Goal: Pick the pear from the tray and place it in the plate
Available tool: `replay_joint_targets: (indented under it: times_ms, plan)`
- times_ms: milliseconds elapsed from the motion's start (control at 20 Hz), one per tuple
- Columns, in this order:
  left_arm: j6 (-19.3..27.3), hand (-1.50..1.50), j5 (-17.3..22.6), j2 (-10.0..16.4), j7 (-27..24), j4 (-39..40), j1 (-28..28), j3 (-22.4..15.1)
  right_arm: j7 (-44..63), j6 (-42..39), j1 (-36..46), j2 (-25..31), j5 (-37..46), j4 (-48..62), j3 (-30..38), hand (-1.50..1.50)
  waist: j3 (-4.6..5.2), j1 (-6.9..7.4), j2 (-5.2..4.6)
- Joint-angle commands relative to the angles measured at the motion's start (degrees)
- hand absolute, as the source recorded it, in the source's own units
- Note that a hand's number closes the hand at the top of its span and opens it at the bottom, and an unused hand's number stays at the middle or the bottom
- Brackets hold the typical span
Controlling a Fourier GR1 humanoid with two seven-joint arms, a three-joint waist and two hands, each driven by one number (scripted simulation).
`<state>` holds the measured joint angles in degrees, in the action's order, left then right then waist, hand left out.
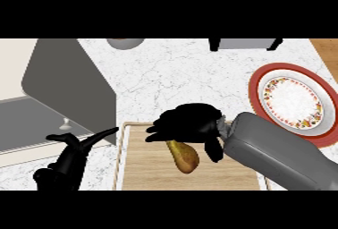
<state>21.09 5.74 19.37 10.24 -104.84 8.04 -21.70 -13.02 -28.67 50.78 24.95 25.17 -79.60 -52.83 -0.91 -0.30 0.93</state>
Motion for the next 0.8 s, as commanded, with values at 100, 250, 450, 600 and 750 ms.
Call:
replay_joint_targets:
  times_ms: [100, 250, 450, 600, 750]
  plan:
    - [-0.09, 0.0, 3.19, 0.68, 2.38, 10.95, -3.02, 7.64, 2.36, -2.01, 1.05, -3.2, 2.11, 3.15, -0.13, -1.5, 1.01, 0.03, -1.36]
    - [0.72, 0.0, 2.02, -0.17, 2.2, 11.55, -3.55, 6.97, 2.95, -0.74, -1.45, -3.88, 4.79, 3.1, -2.57, -1.5, 0.97, -0.38, -1.34]
    - [1.47, 0.0, 1.34, -1.13, 2.74, 11.4, -3.33, 6.01, 0.45, -1.15, -2.18, -2.26, 5.59, 2.62, -2.5, -1.5, 0.93, -0.59, -1.36]
    - [1.71, 0.0, 0.77, -1.71, 1.29, 12.68, -3.25, 5.91, 1.69, -1.55, -1.68, -5.28, 5.69, 3.7, -1.87, -1.5, 0.97, -0.37, -1.41]
    - [0.83, 0.0, 1.6, -0.96, 3.54, 11.92, -5.1, 6.87, 2.52, -2.03, -1.82, -6.74, 6.68, 5.52, -2.18, -1.5, 0.95, -0.49, -1.42]
